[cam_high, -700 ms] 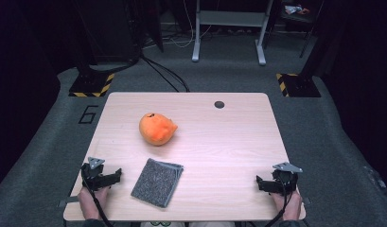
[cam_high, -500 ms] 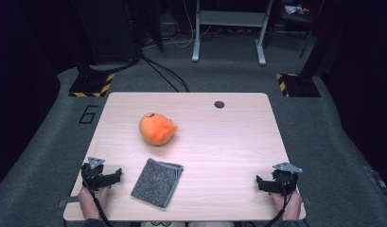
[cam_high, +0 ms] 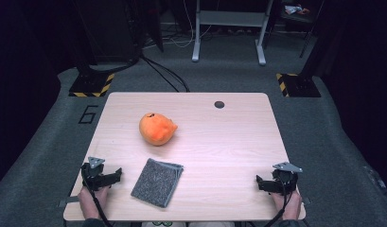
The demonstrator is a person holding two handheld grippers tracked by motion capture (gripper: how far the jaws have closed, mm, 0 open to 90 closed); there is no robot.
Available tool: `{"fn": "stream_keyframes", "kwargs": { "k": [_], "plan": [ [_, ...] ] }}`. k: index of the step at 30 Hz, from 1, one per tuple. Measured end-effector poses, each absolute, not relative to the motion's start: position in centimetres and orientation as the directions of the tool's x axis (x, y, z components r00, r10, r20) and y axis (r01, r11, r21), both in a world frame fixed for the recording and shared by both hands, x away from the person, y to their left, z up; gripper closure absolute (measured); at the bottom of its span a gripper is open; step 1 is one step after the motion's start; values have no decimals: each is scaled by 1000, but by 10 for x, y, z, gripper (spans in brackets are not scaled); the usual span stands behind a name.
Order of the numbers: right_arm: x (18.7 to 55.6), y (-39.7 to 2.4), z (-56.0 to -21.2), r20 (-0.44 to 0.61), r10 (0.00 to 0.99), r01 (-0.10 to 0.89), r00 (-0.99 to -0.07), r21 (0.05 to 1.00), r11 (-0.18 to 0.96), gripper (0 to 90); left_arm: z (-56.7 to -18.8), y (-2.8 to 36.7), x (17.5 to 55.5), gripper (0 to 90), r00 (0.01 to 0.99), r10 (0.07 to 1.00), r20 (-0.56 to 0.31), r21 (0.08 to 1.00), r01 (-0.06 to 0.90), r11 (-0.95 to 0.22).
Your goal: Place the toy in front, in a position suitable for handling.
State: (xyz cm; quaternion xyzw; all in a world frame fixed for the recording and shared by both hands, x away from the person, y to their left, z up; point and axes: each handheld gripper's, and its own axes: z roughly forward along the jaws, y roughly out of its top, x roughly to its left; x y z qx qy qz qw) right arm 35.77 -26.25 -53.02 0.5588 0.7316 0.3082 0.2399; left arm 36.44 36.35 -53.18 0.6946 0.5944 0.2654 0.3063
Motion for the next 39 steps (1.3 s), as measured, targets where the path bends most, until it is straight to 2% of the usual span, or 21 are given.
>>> {"fn": "stream_keyframes", "kwargs": {
  "k": [11,13,16,25,39],
  "plan": [
    [358,-262,-530,-6,965,670,-262,719,187,0,-532,364,365,91,151,989,5,743,661,-105],
    [358,-260,-528,-42,957,660,-285,716,228,0,-532,364,365,92,150,989,5,742,662,-104],
    [357,-256,-525,-27,955,657,-296,720,224,0,-532,364,365,92,150,989,6,743,661,-105],
    [356,-203,-489,8,900,596,-436,751,282,0,-532,364,364,93,152,988,4,741,664,-105],
    [366,-125,-467,18,799,532,-601,755,383,0,-532,364,364,93,152,988,4,741,663,-105]
  ]
}}
